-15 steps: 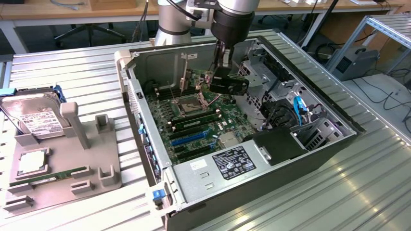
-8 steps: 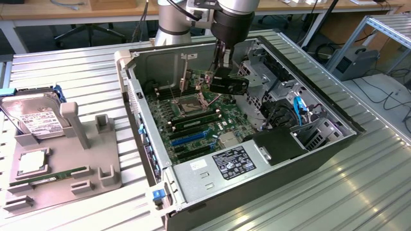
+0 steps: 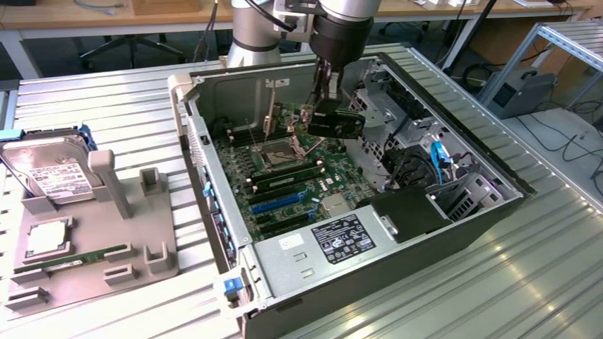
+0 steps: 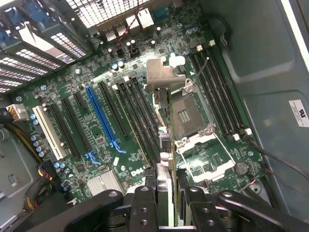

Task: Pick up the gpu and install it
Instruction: 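Insert the gpu into the slot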

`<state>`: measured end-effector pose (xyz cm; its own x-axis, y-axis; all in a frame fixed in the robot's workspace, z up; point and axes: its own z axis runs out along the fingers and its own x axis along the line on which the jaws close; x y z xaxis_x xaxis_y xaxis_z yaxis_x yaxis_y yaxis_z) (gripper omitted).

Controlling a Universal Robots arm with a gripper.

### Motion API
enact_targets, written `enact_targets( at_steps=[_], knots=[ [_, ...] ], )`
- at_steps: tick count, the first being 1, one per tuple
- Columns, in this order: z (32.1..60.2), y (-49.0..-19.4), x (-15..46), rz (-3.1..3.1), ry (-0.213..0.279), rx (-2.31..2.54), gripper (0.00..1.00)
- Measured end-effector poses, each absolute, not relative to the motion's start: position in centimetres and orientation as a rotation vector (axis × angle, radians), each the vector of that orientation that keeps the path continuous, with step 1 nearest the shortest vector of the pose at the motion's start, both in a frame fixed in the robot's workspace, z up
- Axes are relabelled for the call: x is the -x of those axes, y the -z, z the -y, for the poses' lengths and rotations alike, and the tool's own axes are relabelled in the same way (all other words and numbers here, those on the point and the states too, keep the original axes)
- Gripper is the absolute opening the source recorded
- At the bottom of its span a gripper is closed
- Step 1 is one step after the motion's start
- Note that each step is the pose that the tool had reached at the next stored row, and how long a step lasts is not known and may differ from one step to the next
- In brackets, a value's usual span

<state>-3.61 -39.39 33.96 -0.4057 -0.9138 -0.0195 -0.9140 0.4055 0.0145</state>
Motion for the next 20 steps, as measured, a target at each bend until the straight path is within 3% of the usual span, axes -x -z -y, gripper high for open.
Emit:
enact_targets(
  at_steps=[20],
  knots=[
    [39.39, -33.96, 3.61, -2.58, -0.036, 1.778, 0.27]
  ],
)
